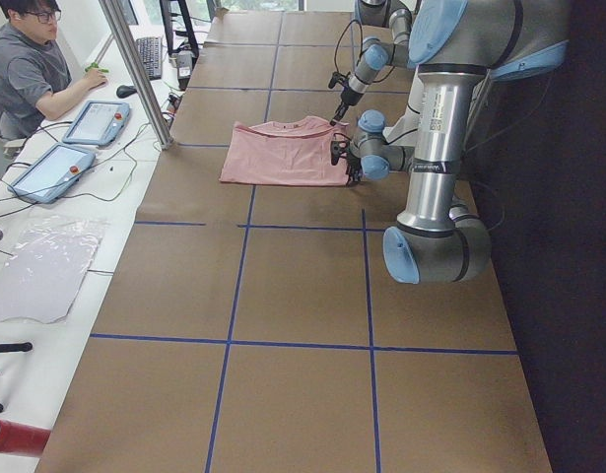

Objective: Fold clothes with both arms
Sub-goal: 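Move the left gripper to the shirt's near edge beside the right gripper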

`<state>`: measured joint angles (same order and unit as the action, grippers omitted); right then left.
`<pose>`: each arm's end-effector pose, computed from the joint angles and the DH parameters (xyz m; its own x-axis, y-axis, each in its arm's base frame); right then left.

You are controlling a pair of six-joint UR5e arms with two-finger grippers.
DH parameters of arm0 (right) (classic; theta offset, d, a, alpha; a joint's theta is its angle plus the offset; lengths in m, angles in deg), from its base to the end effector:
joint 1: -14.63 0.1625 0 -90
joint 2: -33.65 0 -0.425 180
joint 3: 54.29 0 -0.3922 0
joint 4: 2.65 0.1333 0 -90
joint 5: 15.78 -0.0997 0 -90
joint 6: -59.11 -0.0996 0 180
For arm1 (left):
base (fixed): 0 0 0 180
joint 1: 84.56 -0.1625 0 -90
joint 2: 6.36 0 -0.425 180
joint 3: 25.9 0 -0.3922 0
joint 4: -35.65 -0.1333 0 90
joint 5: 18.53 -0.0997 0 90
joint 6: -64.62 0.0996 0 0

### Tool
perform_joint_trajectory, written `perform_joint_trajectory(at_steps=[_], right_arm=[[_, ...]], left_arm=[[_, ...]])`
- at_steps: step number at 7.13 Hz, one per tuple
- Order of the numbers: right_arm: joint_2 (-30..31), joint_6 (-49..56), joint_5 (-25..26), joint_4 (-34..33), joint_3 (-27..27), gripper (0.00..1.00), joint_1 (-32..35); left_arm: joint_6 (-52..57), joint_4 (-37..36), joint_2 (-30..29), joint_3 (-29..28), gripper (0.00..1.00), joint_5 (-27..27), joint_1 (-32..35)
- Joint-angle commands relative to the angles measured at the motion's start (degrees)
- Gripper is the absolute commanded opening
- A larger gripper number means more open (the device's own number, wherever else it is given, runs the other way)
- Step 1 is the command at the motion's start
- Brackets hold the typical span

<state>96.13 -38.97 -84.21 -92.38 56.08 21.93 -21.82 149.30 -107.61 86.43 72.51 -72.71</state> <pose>-0.5685 -0.2441 0.2360 0.6003 0.2087 0.7721 -0.4790 0.8669 0.1381 0.5087 -0.2411 0.3325 0.5405 -0.0500 -0.8398 0.1571 0.9867 0.0424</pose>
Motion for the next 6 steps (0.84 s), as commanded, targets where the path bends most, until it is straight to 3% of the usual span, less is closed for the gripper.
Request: perform_joint_trajectory(at_steps=[1, 5, 6], right_arm=[[0.09, 0.00, 0.05, 0.00, 0.12, 0.00, 0.00], [0.09, 0.00, 0.05, 0.00, 0.12, 0.00, 0.18], [0.09, 0.00, 0.05, 0.00, 0.12, 0.00, 0.18]], left_arm=[[0.04, 0.00, 0.00, -0.09, 0.54, 0.01, -0.77], [0.04, 0.00, 0.00, -0.09, 0.41, 0.01, -1.21], [0.04, 0.00, 0.00, -0.09, 0.34, 0.01, -1.21]])
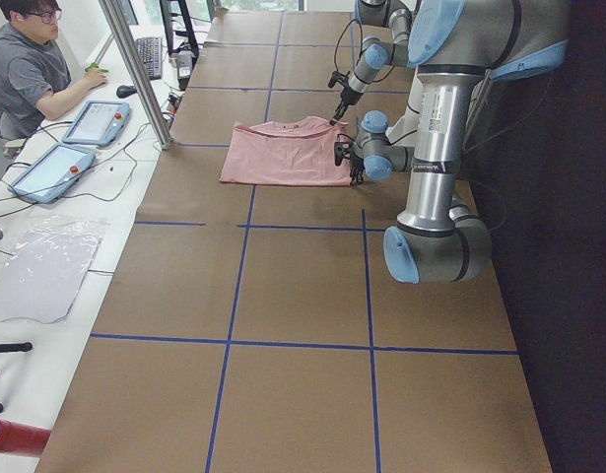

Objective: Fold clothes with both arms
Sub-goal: 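Move the left gripper to the shirt's near edge beside the right gripper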

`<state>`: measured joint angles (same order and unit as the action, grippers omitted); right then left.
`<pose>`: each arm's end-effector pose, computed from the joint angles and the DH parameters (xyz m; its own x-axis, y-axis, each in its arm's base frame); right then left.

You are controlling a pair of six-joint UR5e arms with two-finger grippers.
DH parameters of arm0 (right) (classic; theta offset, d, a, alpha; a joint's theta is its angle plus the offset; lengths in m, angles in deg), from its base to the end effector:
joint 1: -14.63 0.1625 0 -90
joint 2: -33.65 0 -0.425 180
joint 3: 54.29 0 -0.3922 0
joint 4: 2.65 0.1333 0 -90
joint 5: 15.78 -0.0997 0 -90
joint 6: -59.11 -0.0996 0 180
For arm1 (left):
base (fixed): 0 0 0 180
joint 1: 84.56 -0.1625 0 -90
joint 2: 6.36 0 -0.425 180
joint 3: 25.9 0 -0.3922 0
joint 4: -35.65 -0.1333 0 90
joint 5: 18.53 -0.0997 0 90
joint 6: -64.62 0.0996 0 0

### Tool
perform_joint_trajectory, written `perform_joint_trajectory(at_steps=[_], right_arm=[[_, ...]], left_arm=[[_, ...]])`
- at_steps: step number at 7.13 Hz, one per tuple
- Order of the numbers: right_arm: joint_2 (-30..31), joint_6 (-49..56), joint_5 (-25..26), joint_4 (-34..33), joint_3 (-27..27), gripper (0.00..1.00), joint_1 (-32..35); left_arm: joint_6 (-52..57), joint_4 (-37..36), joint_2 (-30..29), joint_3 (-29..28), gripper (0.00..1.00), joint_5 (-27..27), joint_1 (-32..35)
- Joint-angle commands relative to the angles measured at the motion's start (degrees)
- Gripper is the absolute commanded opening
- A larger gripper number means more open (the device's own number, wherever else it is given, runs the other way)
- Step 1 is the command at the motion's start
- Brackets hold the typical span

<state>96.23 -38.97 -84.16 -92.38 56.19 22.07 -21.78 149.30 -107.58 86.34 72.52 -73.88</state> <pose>-0.5671 -0.2455 0.2362 0.5996 0.2101 0.7723 -0.4817 0.8653 0.1386 0.5138 -0.2307 0.3335 0.5433 -0.0386 -0.8387 0.1363 0.9897 0.0428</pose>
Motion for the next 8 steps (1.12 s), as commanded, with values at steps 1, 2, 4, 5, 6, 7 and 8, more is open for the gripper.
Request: perform_joint_trajectory(at_steps=[1, 2, 4, 5, 6, 7, 8], right_arm=[[0.00, 0.00, 0.00, 0.00, 0.00, 0.00, 0.03], [0.09, 0.00, 0.00, -0.09, 0.00, 0.00, 0.03], [0.26, 0.00, -0.09, -0.09, 0.00, 0.00, 0.03], [0.35, 0.09, -0.09, -0.09, -0.09, 0.00, 0.03], [0.87, 0.17, -0.17, -0.09, 0.09, 0.00, 0.03], [0.97, 0.61, -1.13, -0.70, 1.74, 0.00, 0.12], [2.01, 0.61, -2.62, -0.96, 4.45, 0.00, 0.47]], left_arm=[[0.00, 0.00, -0.03, 0.00, 0.26, 0.00, -0.04], [0.00, 0.00, -0.03, 0.09, 0.23, 0.00, -0.04], [0.09, 0.00, -0.03, 0.26, 0.09, 0.00, -0.04], [0.09, 0.00, -0.11, 0.87, 0.00, 0.00, 0.04], [0.44, -0.61, -0.20, 2.70, 0.00, 0.26, 0.13], [1.22, -5.40, -0.46, 7.51, 0.00, 1.13, 0.22], [3.58, -11.63, -0.99, 13.82, 0.00, 3.49, 0.92]])
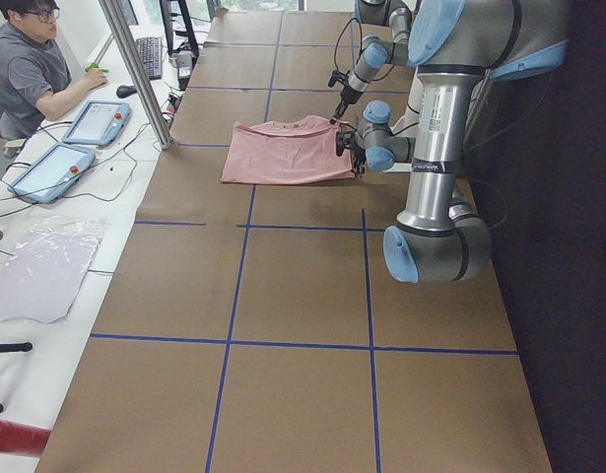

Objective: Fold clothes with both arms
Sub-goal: 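Grasp the shirt's near edge corners with both grippers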

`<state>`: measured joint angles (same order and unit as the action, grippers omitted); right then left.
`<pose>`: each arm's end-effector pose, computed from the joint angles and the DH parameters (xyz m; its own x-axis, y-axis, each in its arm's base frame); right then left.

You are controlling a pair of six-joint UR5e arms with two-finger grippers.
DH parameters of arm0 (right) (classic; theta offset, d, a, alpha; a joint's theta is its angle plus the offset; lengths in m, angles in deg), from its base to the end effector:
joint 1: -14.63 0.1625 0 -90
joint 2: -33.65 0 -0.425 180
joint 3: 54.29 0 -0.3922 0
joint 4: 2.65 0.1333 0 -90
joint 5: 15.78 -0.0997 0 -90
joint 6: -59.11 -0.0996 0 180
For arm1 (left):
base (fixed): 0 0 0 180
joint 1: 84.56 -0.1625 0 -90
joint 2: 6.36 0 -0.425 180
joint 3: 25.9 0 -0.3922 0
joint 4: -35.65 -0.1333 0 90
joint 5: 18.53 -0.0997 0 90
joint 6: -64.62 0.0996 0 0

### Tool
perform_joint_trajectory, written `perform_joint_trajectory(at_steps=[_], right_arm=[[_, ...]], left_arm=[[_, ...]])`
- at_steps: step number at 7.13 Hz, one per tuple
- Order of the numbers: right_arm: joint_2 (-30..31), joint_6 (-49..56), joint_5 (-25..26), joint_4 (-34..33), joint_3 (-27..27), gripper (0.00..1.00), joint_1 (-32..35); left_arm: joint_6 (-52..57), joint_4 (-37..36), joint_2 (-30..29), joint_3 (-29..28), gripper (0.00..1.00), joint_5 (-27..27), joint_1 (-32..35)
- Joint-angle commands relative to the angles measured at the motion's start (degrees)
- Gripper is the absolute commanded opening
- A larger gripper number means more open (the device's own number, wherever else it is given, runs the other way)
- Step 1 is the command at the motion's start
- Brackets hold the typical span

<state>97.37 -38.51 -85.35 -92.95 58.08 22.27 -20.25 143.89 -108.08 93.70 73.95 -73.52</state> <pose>-0.5558 -0.2441 0.2367 0.6021 0.2061 0.7714 -0.4671 0.8745 0.1308 0.4829 -0.2256 0.2841 0.5091 -0.0083 -0.8607 0.1096 0.9924 0.0553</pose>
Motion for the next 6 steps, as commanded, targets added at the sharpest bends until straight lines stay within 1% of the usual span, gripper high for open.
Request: perform_joint_trajectory(at_steps=[1, 2, 3, 4, 5, 6], right_arm=[[1.84, 0.24, -1.53, -4.83, 8.16, 0.00, 0.27], [1.33, 0.15, -3.09, -14.36, 15.70, 0.00, 0.10], [1.06, -0.02, -4.15, -20.81, 20.56, 0.00, -0.34], [1.06, -0.02, -4.86, -21.92, 22.35, 0.00, -0.34], [0.88, -0.02, -4.87, -22.02, 20.81, 0.00, -0.69], [-0.77, 0.24, -4.61, -21.76, 16.61, 0.00, -0.78]], left_arm=[[2.50, -11.25, -0.67, 12.09, 0.00, 3.04, 0.65], [2.51, -16.52, -2.67, 16.59, 0.00, 4.79, 0.83], [2.51, -23.36, -6.43, 19.76, 0.00, 6.29, 1.09], [2.51, -28.65, -10.47, 20.84, 0.00, 6.83, 1.53], [4.16, -29.48, -11.56, 20.24, 0.00, 6.74, 2.58], [7.14, -29.40, -11.65, 17.80, 0.00, 6.74, 4.67]])
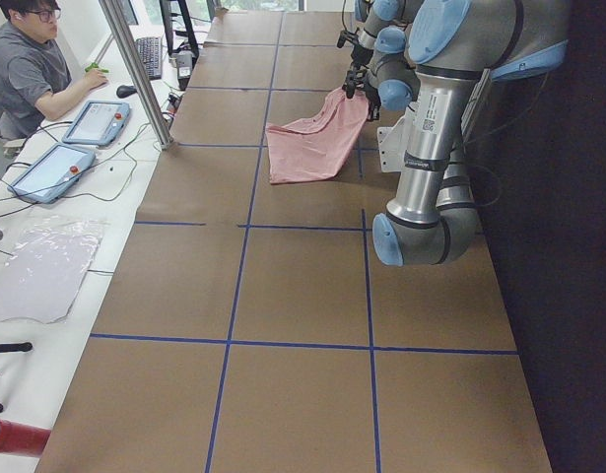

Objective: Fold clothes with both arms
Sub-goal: 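Grasp the shirt's near edge corners with both grippers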

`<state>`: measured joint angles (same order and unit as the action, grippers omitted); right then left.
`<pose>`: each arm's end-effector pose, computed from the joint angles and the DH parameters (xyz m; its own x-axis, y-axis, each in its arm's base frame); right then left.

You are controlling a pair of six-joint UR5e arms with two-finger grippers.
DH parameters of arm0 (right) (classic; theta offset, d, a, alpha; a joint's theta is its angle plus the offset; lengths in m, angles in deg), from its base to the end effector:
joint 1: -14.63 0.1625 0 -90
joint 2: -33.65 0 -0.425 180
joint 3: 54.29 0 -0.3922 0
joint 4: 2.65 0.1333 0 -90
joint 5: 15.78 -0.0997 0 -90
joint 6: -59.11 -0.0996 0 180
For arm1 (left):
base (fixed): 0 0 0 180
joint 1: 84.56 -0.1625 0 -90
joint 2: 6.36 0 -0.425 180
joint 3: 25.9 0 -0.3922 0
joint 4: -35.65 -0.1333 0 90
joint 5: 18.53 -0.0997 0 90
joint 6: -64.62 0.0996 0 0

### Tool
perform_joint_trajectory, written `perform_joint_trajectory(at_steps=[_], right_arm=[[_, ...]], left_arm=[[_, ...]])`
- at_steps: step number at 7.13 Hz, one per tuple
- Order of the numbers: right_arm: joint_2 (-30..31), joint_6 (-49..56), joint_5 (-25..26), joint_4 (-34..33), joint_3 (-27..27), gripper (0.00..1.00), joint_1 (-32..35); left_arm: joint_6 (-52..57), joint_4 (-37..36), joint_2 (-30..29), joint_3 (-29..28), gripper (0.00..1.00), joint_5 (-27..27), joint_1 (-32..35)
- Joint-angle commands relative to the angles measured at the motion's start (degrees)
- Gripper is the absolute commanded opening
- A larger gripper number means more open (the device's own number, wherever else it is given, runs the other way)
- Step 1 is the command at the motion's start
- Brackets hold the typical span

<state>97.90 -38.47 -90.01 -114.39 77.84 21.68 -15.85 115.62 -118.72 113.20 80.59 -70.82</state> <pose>-0.4473 -0.2169 0.1765 0.6404 0.2071 0.7396 -0.4006 0.9117 0.0916 0.3805 -0.2140 0.1432 0.4746 0.0522 -0.8787 0.0210 0.9973 0.0706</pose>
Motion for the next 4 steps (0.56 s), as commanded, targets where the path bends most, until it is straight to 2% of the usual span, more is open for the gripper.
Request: perform_joint_trajectory(at_steps=[1, 3, 4], right_arm=[[-3.15, 0.37, -0.12, 0.21, -7.37, 0.00, 1.98], [-6.41, 4.57, -0.38, 1.35, -13.18, 0.00, 6.99], [-6.77, 5.72, -1.25, 5.10, -16.87, 0.00, 9.45]], left_arm=[[3.90, -0.86, -1.37, -4.25, 0.00, 0.20, 4.43], [8.12, -0.34, -3.65, -9.96, 0.00, 0.29, 8.82], [8.83, 2.10, -3.74, -12.68, 0.00, 0.29, 10.24]])
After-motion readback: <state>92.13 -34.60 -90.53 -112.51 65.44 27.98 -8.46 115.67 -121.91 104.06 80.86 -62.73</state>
